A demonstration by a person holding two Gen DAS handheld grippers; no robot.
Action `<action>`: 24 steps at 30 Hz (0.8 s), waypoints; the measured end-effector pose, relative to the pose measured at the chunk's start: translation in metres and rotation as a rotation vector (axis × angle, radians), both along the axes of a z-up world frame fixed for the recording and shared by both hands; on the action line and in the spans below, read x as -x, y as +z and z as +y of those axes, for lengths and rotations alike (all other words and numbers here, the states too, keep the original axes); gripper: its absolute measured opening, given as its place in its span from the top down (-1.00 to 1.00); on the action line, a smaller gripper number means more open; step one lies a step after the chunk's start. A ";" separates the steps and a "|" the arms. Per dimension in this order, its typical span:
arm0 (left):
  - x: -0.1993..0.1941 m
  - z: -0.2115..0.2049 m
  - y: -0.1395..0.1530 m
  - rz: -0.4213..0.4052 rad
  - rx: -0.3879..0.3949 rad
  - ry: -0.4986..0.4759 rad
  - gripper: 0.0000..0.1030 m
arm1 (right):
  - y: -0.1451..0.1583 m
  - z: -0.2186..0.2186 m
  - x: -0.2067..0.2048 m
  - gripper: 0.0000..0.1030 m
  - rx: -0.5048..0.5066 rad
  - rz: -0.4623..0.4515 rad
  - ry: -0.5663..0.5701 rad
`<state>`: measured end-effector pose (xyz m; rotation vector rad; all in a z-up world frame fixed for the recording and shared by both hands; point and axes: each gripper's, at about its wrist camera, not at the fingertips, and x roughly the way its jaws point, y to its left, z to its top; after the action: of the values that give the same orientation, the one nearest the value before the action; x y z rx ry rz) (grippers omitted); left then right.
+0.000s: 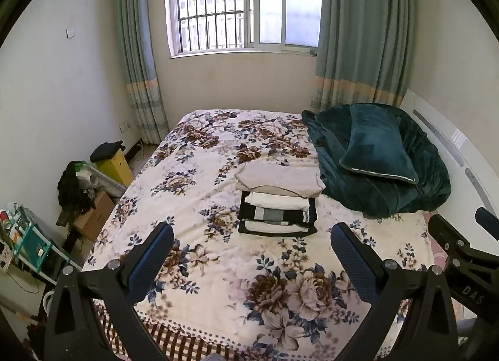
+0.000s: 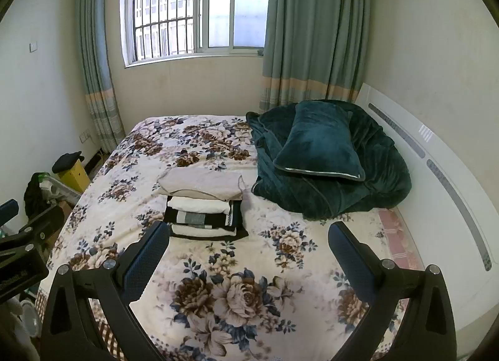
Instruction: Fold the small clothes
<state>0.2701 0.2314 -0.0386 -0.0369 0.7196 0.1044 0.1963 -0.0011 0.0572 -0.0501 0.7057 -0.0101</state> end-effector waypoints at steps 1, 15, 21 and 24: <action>0.000 0.001 0.001 0.001 0.001 0.000 -1.00 | -0.001 0.000 0.000 -1.00 0.004 -0.001 -0.001; 0.004 -0.001 0.000 -0.002 -0.003 0.003 -1.00 | 0.000 0.000 0.001 -1.00 0.002 -0.003 0.000; 0.007 -0.001 0.000 -0.003 -0.003 0.003 -1.00 | 0.000 -0.001 0.002 -1.00 0.006 -0.004 0.002; 0.008 -0.001 0.000 -0.002 -0.002 0.002 -1.00 | 0.000 -0.001 0.002 -1.00 0.002 -0.004 -0.002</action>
<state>0.2618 0.2303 -0.0383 -0.0354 0.7175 0.1067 0.1940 -0.0022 0.0572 -0.0515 0.7017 -0.0127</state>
